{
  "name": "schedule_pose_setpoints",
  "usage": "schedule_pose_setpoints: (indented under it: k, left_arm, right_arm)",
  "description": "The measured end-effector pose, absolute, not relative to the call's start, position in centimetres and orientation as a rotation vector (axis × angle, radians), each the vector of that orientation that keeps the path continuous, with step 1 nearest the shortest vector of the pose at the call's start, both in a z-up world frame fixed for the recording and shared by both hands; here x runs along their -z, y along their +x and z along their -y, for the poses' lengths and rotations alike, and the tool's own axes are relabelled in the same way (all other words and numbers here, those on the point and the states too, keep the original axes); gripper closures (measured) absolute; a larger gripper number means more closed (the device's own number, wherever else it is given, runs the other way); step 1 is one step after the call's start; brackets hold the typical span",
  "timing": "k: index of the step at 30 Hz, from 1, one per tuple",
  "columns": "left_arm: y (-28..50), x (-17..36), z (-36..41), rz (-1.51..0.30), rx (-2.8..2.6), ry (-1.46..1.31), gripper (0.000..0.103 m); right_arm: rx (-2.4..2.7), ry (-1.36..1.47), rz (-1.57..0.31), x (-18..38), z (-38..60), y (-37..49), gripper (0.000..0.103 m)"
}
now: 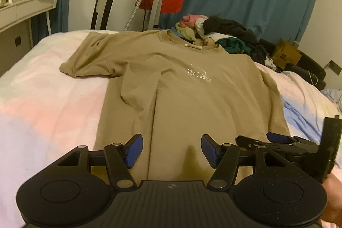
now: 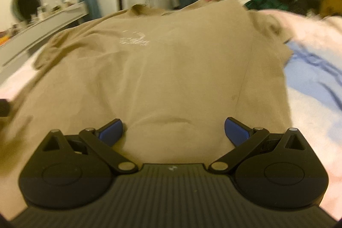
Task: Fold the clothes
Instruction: 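Grasp the shirt side edge with the right gripper and lift it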
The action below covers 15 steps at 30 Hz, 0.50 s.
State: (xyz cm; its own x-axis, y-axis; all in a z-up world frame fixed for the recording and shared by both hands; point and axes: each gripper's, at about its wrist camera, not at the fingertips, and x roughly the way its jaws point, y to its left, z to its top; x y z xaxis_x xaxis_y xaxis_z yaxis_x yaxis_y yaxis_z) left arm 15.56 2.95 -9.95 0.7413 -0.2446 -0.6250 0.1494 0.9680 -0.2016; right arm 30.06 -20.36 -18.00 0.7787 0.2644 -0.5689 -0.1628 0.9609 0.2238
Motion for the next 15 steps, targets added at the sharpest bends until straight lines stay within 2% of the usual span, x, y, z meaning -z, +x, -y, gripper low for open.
schedule_pose_setpoints:
  k: [2,6,9,10,11,12,13,15]
  left_arm:
    - [15.9,10.1,-3.0,-0.705,0.221,-0.156,0.04]
    - [16.4,10.5,-3.3,-0.722,0.222,-0.186,0.039]
    - [16.8,10.9,-3.5,-0.73,0.23,-0.21,0.039]
    - [16.9,11.0,-3.5,-0.729,0.233,-0.218,0.039]
    - [17.1,11.2,-3.5,-0.726,0.238,-0.227,0.039]
    - [17.3,11.3,-3.6,-0.722,0.242,-0.237,0.039]
    - [17.5,11.4,-3.6,-0.719,0.247,-0.246,0.039]
    - [17.8,11.7,-3.6,-0.712,0.256,-0.264,0.039]
  right_arm:
    - [-0.254,0.231,-0.607,16.9,21.5,30.0,0.0]
    - [-0.111,0.572,-0.318,12.8,26.9,29.3,0.0]
    - [0.026,0.736,-0.307,12.0,31.4,32.4,0.001]
    - [0.071,0.786,-0.33,12.3,33.1,33.9,0.004]
    - [0.111,0.825,-0.363,13.0,34.7,35.5,0.019]
    - [0.151,0.851,-0.398,13.7,36.1,37.0,0.043]
    - [0.192,0.868,-0.433,14.5,37.4,38.4,0.048]
    - [0.213,0.885,-0.472,16.0,38.8,40.4,0.049]
